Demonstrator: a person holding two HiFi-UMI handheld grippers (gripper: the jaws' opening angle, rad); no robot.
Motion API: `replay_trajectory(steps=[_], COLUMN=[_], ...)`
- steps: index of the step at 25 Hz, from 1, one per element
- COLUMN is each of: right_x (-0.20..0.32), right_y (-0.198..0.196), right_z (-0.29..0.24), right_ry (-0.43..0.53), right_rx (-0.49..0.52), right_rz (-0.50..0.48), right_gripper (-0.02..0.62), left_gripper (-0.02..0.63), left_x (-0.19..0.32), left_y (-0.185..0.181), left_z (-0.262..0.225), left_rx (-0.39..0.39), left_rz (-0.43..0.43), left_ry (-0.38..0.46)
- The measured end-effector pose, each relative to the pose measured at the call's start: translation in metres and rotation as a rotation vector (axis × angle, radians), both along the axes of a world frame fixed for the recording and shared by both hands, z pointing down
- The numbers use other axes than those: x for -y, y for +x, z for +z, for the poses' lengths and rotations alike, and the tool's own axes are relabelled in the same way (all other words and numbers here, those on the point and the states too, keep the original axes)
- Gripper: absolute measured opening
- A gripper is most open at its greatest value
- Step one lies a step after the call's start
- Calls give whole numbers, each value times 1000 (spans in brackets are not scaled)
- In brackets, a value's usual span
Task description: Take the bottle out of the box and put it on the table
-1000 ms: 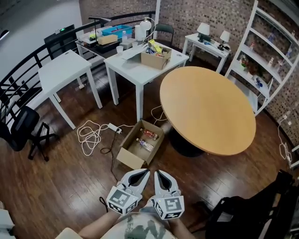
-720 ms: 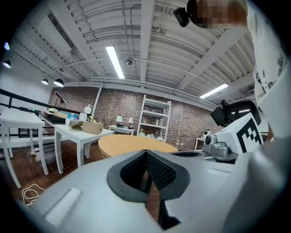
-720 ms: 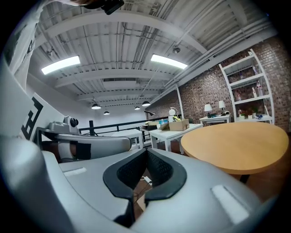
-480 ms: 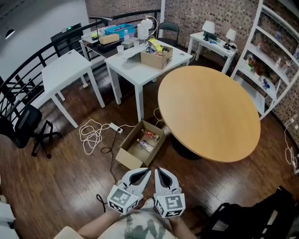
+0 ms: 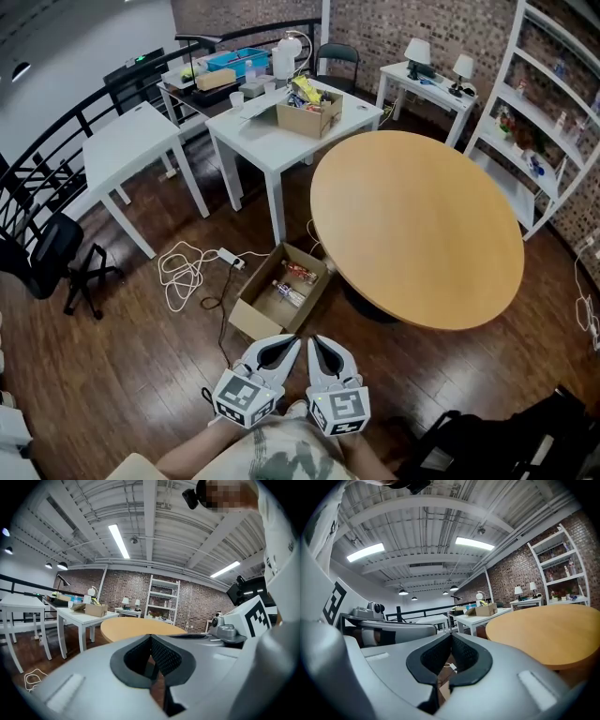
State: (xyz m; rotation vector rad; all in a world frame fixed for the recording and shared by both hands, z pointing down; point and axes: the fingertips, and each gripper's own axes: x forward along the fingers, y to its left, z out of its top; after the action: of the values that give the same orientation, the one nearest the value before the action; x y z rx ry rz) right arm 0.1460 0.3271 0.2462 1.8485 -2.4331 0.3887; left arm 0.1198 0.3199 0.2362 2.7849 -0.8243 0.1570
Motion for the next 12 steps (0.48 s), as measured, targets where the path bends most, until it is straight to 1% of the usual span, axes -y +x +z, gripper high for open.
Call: replay_trajectory(steps=[5,12], right_x=[6,31], right_y=[4,5], right_z=[5,11], right_ry=[-12,-31], right_rx=[0,-4], right_rz=[-7,-14], right_gripper=[-1,0], left_gripper=[-3,-3], left_x=[8,34], left_y=[7,6], left_z=[2,10], left_rx=[-12,-23], left_rz=[-2,-20], left_ry=[-7,-24])
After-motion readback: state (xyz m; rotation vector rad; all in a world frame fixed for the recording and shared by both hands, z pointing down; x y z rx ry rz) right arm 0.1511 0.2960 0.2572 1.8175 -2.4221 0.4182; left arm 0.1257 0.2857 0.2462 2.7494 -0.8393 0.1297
